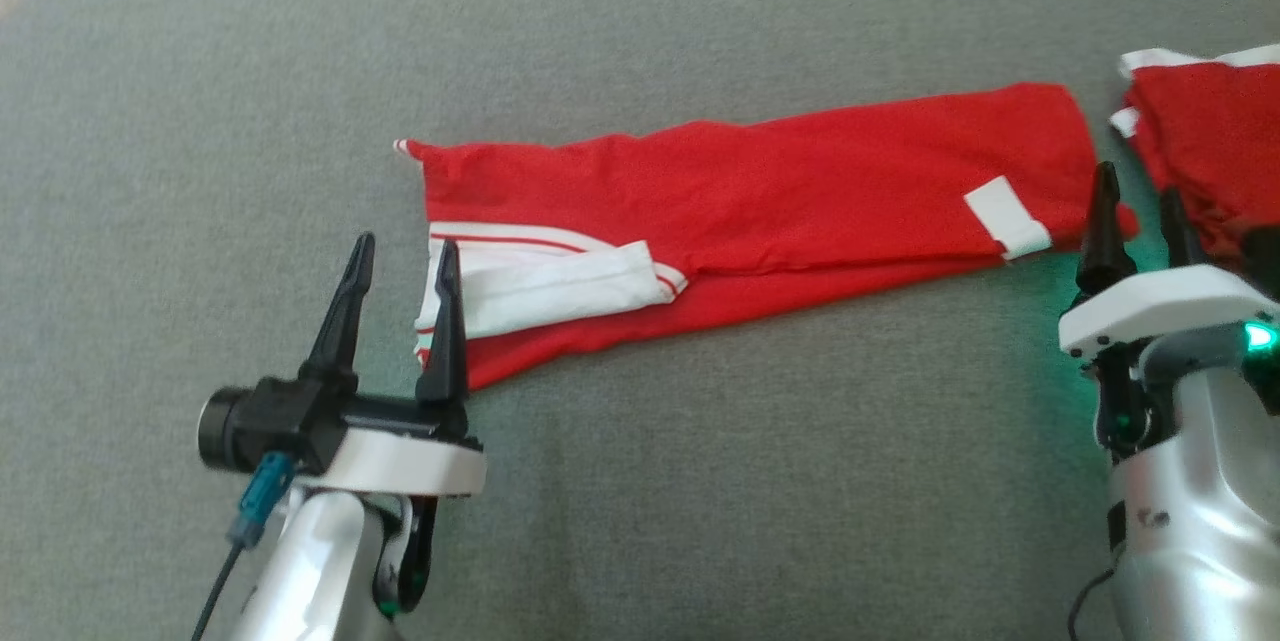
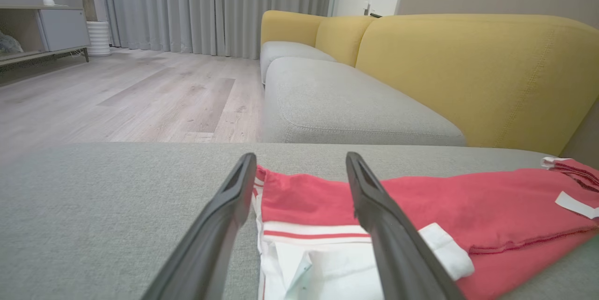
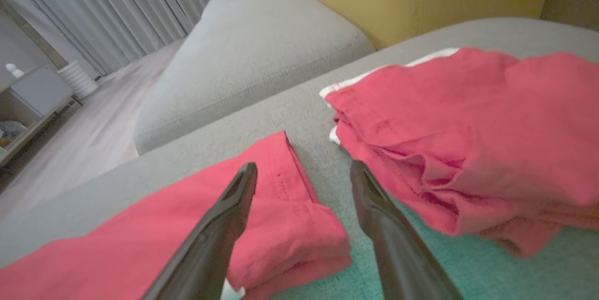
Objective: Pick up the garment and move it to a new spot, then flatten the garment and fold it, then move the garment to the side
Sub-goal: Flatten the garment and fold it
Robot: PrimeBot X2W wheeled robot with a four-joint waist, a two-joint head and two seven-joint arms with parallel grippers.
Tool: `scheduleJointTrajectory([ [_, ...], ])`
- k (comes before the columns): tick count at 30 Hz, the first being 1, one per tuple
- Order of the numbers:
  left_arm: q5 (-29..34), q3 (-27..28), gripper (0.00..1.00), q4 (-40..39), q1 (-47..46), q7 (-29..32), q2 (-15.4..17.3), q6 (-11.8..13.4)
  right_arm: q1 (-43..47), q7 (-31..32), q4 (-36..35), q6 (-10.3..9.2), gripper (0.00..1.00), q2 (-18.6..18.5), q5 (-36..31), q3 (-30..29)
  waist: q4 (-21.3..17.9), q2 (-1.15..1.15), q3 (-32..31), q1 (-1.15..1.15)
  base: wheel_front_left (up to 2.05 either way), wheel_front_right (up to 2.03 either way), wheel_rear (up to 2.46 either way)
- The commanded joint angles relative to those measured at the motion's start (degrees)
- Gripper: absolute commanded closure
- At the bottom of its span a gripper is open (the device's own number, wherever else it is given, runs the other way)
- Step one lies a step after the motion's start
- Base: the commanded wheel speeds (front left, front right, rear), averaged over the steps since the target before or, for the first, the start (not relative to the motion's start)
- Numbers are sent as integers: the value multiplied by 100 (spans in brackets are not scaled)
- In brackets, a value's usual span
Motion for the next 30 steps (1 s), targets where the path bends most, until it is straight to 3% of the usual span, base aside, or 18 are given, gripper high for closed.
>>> scheduleJointTrajectory([
  [1,49,226,0,-152,-238,-29,21,-27,-162,9,-111,-5,0,17,-60,111,79,0,92,-1,0,0,0],
  [10,239,371,0,-51,-364,-29,-82,-190,-663,383,1158,-5,0,18,-451,-340,195,0,239,-1,0,0,0],
  [12,276,405,0,-31,-375,-29,-97,-207,-746,356,1346,-5,90,18,-493,-308,189,0,232,-1,0,0,0],
  [13,293,421,0,-20,-378,-29,-104,-213,-780,299,1399,-5,100,18,-527,-287,176,0,218,-1,0,0,0],
  [21,411,565,0,-20,-282,-29,-143,-253,-835,-24,1211,-5,100,-71,-1010,-414,-64,0,-18,-1,0,0,0],
  [30,491,633,0,-101,-198,-29,-188,-315,-618,378,223,-5,100,-519,-1053,-654,-233,0,-278,-1,0,0,0],
])
